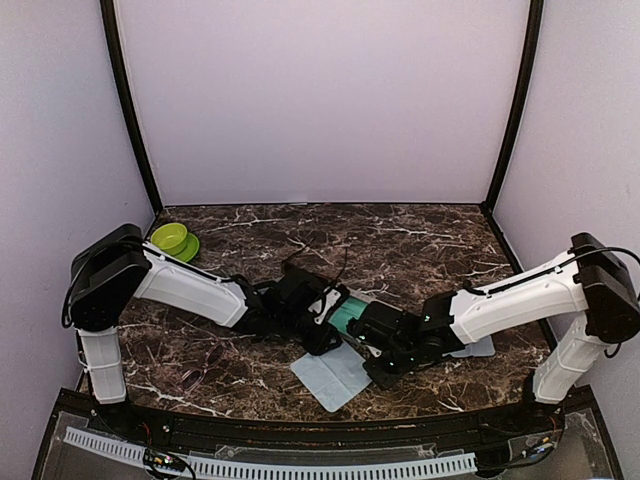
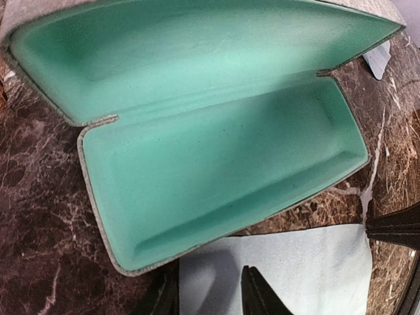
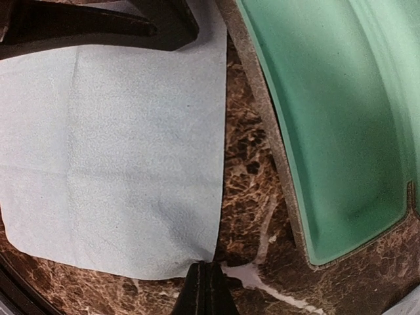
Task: Organize the sunglasses
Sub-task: Pick up the glasses cleaning cloth from the center of the board.
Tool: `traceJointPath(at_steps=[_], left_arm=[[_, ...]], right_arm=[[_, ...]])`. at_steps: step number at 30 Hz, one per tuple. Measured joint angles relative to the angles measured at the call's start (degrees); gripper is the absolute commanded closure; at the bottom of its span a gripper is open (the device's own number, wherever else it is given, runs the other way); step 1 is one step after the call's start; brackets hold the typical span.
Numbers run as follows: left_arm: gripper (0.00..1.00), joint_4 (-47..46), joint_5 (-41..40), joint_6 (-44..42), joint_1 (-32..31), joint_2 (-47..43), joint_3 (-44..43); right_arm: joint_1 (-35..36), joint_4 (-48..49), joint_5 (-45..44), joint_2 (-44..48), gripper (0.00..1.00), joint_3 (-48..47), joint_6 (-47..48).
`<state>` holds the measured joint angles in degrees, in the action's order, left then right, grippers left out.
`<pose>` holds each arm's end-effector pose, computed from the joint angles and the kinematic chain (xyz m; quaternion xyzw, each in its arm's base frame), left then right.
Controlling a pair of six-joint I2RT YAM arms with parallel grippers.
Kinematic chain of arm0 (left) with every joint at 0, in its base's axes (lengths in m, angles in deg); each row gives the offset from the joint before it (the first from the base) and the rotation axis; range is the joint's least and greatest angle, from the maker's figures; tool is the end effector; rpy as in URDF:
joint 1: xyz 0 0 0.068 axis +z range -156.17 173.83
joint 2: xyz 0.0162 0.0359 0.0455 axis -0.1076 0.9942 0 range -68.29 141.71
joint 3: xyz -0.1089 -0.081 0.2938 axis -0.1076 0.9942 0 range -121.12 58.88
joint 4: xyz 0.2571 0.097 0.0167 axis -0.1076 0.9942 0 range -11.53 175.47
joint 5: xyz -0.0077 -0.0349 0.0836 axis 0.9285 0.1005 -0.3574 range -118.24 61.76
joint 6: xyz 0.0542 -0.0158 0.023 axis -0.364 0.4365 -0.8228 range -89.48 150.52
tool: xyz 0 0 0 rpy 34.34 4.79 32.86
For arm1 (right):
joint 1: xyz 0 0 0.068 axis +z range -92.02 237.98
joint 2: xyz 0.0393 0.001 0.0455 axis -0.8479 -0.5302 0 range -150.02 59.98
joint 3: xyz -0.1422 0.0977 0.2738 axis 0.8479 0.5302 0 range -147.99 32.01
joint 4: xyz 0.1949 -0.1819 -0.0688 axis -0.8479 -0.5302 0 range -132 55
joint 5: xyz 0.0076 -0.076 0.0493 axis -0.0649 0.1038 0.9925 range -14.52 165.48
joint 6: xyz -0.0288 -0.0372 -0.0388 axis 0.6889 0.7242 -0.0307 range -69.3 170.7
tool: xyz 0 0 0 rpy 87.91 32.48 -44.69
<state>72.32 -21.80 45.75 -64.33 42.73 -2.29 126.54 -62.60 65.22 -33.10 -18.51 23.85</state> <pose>0.2241 -0.3704 0.1664 0.3565 0.8463 -0.2759 0.2839 0.1206 0.2849 0.1860 -0.3349 0.9223 0.0677 0.1806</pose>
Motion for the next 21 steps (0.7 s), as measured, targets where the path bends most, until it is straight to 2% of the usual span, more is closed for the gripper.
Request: traceJointPath(at_steps=[11,18,21], left_arm=[[0.81,3.04,-6.69,0.37,-2.75,0.83,-2.03],[0.99,4.48,-8.59,1.62,-3.15,0.83,-2.38],[1.00,4.72,-9.20,2.56,-3.15,0.72,-2.36]], right_arm=[[0.00,1.25,0.00,0.00,1.00,1.18,-0.57],[0.00,2.64,0.00,0.61,1.00,2.14,-0.98],[0.00,3.30,0.04,1.75,1.00,2.34,-1.14]])
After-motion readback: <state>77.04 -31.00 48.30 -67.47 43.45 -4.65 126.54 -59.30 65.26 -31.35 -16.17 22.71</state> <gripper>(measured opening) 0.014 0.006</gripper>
